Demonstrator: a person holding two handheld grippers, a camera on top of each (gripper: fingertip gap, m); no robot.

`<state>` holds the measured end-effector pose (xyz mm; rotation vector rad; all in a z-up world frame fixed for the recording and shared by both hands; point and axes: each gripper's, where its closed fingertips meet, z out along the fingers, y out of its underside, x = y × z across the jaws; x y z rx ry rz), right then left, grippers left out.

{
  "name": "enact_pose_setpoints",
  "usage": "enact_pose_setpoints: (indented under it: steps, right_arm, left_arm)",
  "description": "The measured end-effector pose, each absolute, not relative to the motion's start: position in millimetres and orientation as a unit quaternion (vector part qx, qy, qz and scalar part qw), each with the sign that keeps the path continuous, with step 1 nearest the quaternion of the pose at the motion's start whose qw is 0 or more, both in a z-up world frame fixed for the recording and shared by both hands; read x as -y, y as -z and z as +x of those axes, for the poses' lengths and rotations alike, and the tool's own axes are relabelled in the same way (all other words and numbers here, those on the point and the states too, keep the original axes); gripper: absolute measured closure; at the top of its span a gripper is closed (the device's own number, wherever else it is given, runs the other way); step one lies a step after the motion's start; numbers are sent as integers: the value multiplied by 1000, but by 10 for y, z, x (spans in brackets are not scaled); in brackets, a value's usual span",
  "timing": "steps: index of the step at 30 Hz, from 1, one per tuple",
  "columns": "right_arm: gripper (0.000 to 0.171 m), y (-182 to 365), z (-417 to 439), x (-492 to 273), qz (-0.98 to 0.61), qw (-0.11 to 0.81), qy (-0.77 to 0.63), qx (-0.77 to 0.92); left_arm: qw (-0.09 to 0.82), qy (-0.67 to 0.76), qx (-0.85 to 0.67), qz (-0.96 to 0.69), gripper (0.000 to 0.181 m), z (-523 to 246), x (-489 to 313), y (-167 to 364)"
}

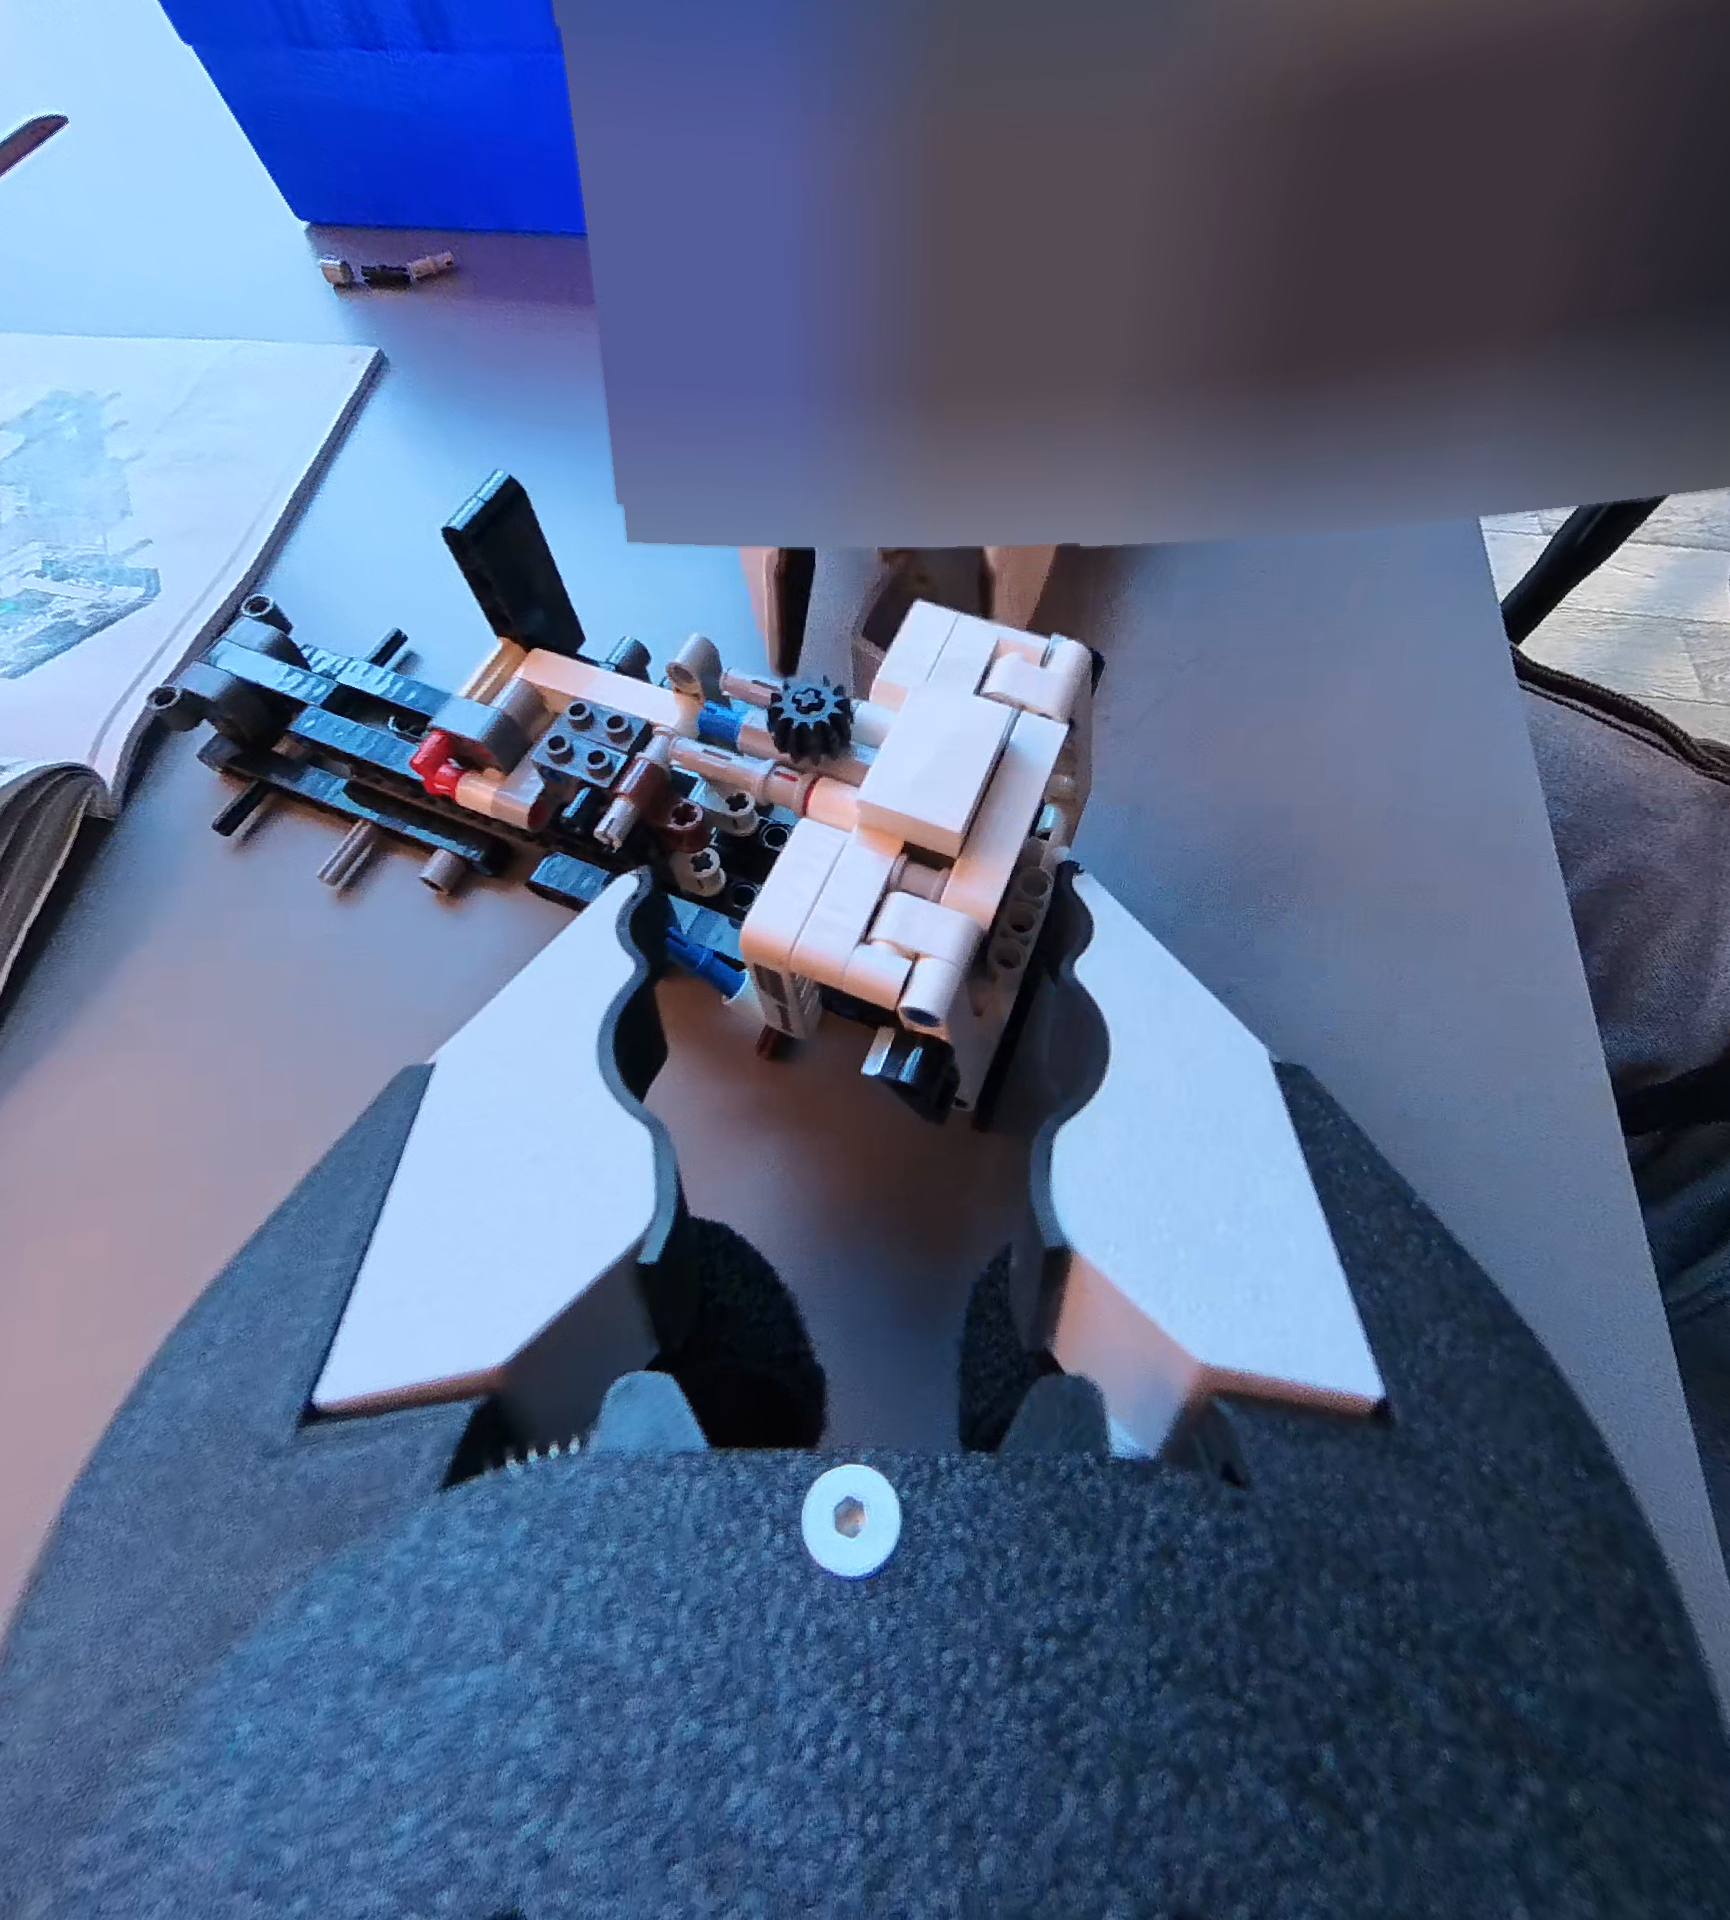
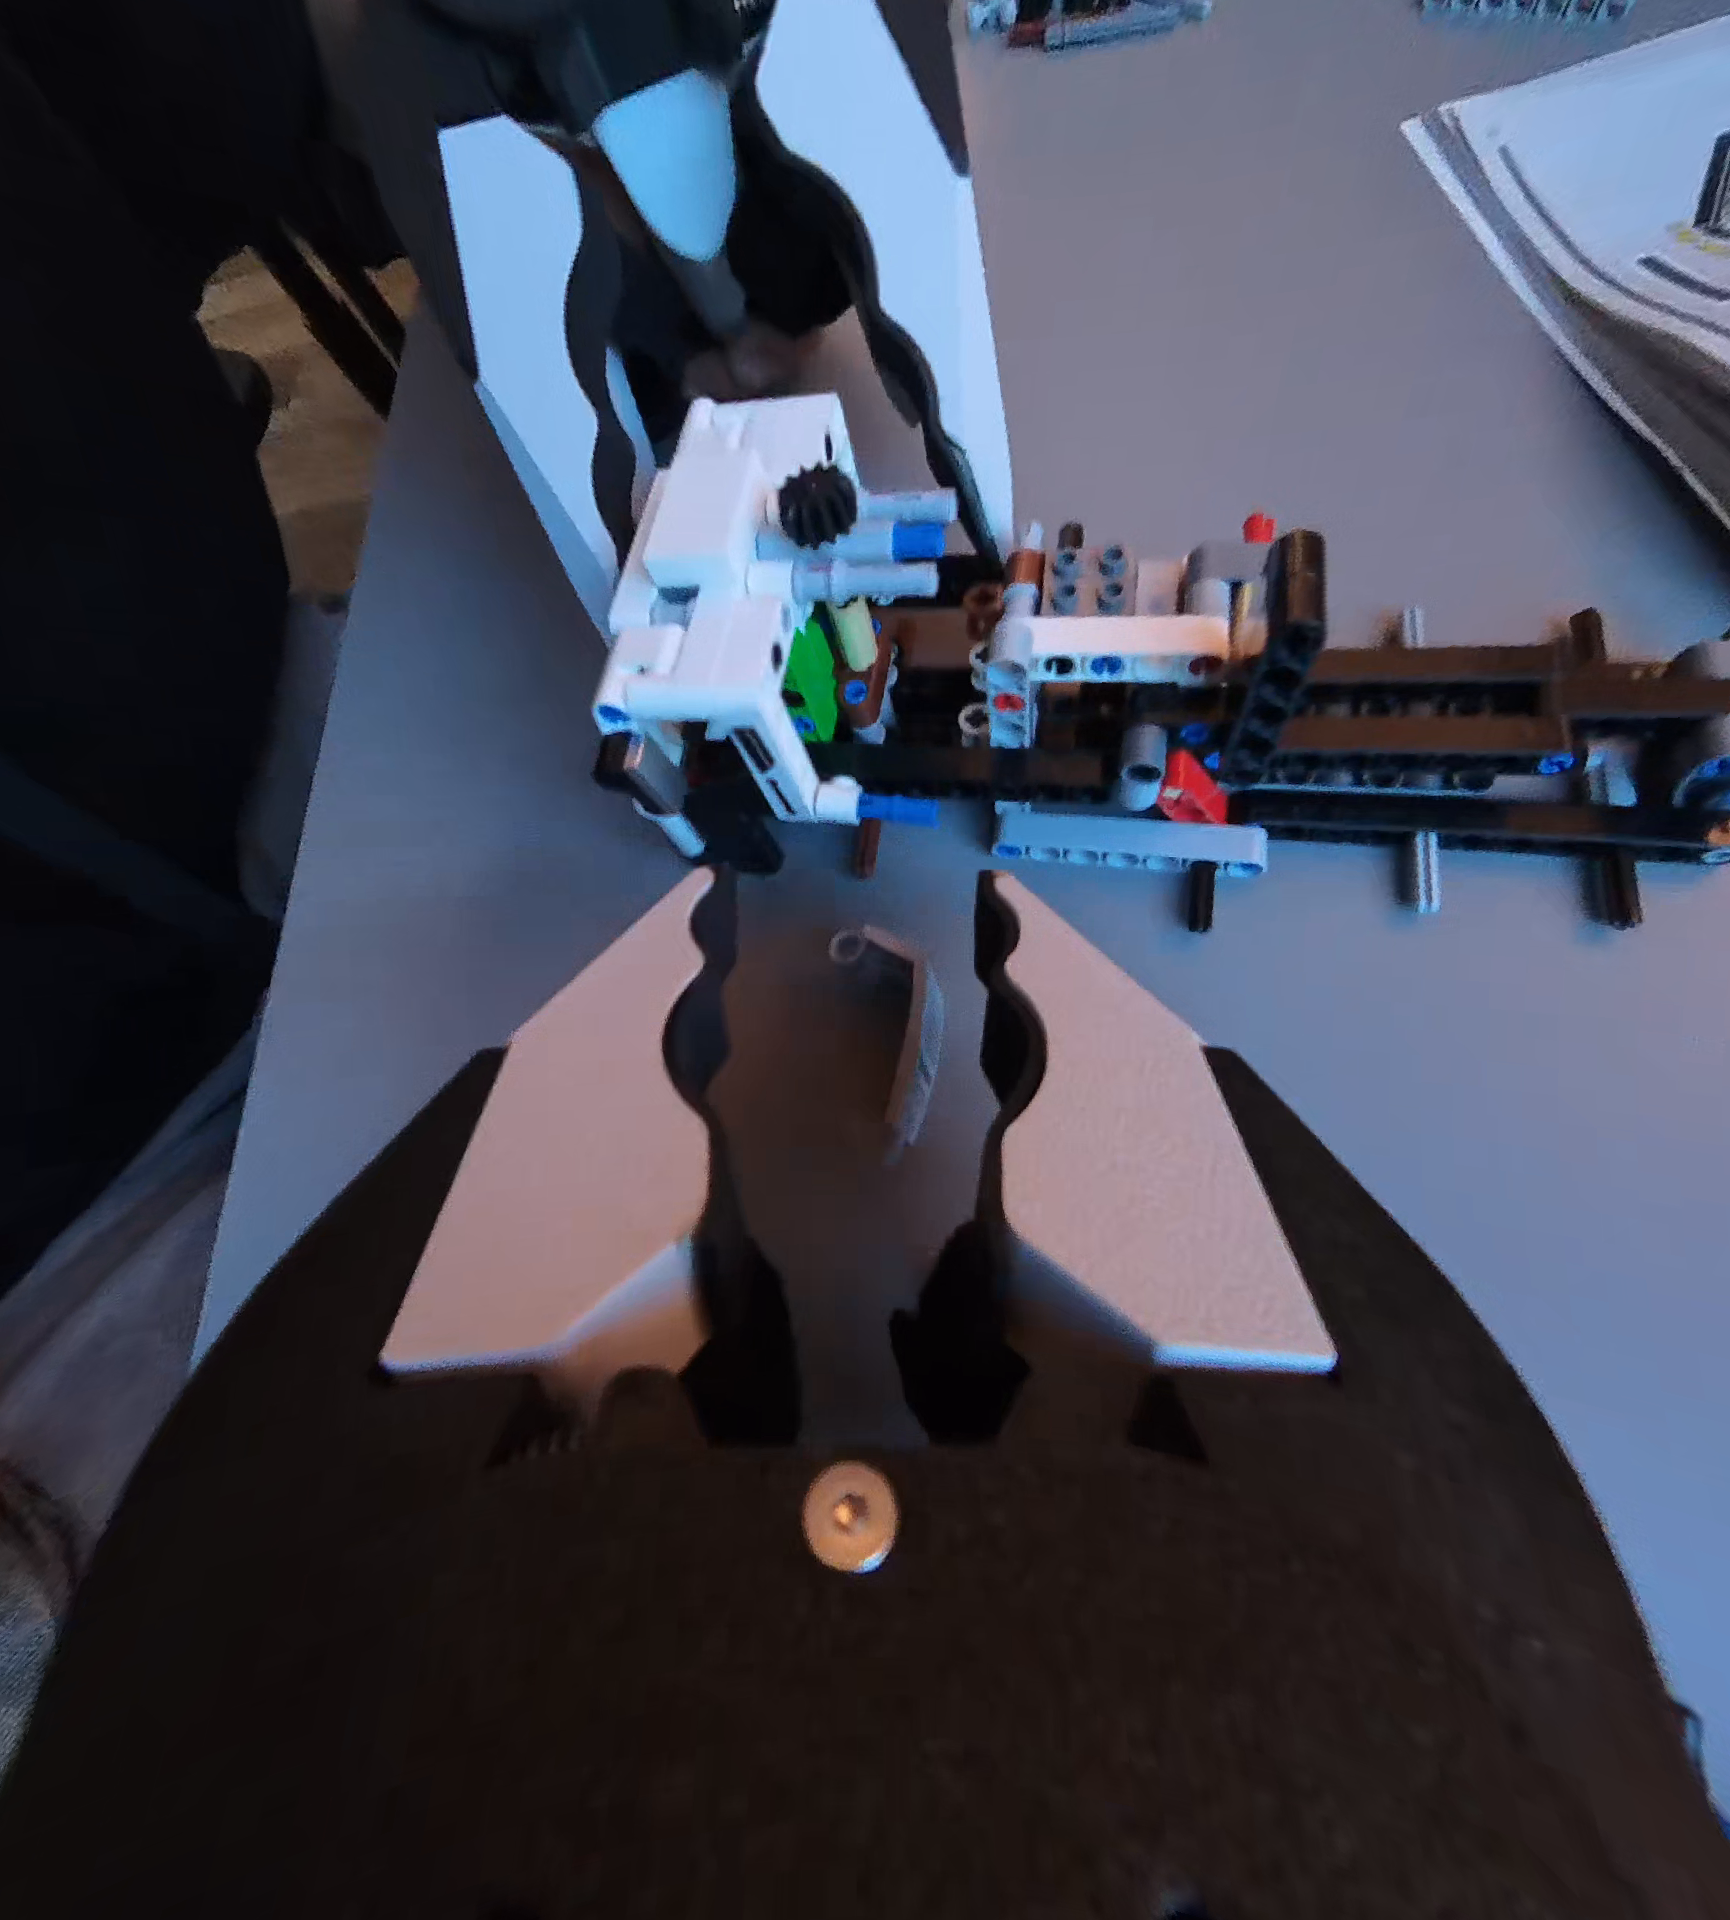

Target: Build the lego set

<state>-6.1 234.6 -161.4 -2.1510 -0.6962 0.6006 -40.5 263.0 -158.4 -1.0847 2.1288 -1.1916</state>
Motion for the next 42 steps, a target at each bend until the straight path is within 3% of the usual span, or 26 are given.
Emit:
enact_pose_setpoints:
  steps: [1,2,11,19,22,24,32,42]
  right_arm:
    - [133,1610,-76,-2385,-846,401,-228,268]
    - [141,1612,-93,-2410,-845,408,-223,265]
    - [145,1672,-138,-2449,-833,419,-218,287]
    - [138,1656,-182,-2443,-829,426,-212,294]
    - [143,1670,-165,-2457,-829,432,-183,304]
    - [155,1682,-110,-2495,-831,441,-154,303]
    - [126,1638,-179,-2456,-828,425,-228,286]
    - [143,1649,-203,-2457,-826,426,-211,303]
  left_arm:
    - [234,434,-775,-395,109,-403,-2629,1584]
    - [235,433,-775,-396,109,-402,-2628,1584]
    - [234,434,-774,-396,109,-399,-2628,1584]
    - [227,437,-773,-399,110,-398,-2629,1586]
    - [225,438,-774,-398,110,-400,-2624,1586]
    - [227,437,-774,-398,111,-399,-2624,1587]
    - [229,436,-774,-399,110,-396,-2626,1587]
    - [224,441,-771,-402,117,-385,-2640,1579]
